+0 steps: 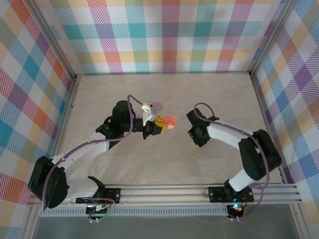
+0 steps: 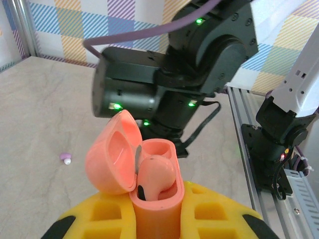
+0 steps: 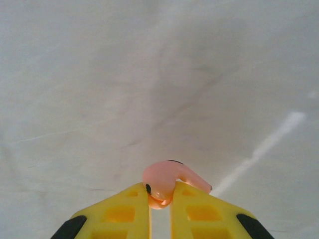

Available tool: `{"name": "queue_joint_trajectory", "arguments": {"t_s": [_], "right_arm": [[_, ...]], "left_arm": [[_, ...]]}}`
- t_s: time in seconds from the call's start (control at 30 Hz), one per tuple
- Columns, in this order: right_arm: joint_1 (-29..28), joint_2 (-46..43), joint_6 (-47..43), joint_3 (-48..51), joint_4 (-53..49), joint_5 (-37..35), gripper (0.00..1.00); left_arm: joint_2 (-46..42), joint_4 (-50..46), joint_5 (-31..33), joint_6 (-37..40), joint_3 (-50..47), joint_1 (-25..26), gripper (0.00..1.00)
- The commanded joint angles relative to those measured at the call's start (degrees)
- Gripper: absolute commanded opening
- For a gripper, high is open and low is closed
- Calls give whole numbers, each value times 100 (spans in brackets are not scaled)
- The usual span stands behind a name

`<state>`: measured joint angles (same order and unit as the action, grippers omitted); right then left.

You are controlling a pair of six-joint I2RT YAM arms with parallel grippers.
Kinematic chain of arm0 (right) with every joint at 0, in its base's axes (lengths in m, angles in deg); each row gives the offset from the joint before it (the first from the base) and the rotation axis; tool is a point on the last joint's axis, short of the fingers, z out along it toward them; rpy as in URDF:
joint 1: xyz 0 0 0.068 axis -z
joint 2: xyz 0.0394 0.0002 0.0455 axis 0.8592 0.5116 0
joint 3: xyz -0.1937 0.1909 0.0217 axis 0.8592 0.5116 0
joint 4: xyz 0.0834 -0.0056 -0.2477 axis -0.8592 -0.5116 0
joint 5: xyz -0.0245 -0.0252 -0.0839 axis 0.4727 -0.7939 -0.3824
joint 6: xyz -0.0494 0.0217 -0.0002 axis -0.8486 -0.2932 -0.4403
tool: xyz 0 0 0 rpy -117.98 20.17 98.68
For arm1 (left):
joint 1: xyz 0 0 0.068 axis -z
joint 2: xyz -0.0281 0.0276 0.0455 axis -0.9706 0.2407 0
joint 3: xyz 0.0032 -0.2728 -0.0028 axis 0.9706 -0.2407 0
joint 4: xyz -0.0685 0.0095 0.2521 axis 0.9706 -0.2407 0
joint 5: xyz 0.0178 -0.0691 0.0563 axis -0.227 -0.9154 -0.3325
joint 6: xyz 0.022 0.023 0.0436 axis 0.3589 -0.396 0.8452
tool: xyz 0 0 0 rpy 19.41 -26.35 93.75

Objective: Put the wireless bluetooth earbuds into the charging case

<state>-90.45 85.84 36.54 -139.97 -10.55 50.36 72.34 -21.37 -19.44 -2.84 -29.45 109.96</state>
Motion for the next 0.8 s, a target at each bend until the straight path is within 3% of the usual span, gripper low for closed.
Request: {"name": "queue_joint_trajectory", "arguments": {"t_s": [0.0,0.17,0.33,0.47,0.77], "right_arm": [[-40,502,-235,-309,533,402,15],[-42,1151,-432,-822,655,704,19],[-33,1304,-674,-1154,552,977,38],[-18,1203,-1003,-1389,342,1170,47],[332,831,-2490,-1934,-156,2417,47]], "left_arm": [[-165,-66,48,55,-163,-66,0],[-255,-92,194,-36,-305,-119,0],[-393,-186,438,-75,-434,-137,0],[-572,-317,720,-68,-585,-138,0],[-925,-447,1335,-97,-808,-146,0]]}}
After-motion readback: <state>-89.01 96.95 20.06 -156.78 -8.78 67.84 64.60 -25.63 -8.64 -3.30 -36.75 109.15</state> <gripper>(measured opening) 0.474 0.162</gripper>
